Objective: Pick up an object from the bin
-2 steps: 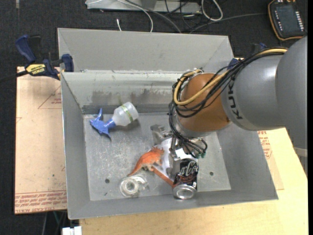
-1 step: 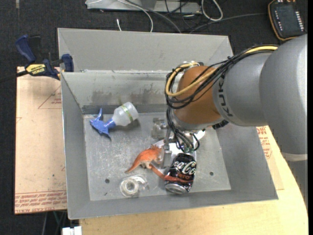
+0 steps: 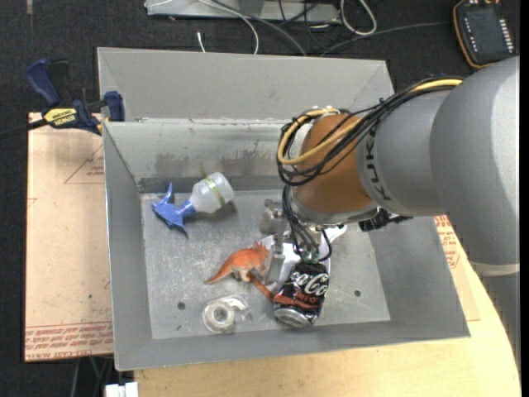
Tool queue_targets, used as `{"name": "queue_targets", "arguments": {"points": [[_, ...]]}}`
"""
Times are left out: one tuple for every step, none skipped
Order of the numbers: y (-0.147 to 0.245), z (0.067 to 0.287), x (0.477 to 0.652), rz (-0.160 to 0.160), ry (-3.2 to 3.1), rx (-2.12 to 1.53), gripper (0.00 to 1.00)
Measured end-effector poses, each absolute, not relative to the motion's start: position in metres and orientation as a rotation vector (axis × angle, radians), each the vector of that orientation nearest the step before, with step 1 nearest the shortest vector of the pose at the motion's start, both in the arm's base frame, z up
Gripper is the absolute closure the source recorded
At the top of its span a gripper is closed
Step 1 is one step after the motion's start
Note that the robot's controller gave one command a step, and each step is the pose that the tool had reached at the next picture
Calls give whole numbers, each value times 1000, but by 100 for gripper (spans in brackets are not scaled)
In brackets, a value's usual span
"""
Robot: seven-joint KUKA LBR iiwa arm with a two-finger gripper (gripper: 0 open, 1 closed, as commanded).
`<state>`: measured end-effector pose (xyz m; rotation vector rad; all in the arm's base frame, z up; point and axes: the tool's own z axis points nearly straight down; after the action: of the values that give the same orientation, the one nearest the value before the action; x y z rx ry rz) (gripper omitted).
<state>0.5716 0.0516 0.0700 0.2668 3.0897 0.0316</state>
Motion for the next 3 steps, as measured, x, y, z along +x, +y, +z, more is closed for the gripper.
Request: {"name": "queue_targets", "arguments": {"points": [[54,71,590,33,3083,371,0],[53,71,573,34,3079,319,100],[53,71,573,34,3079,318,100]]}}
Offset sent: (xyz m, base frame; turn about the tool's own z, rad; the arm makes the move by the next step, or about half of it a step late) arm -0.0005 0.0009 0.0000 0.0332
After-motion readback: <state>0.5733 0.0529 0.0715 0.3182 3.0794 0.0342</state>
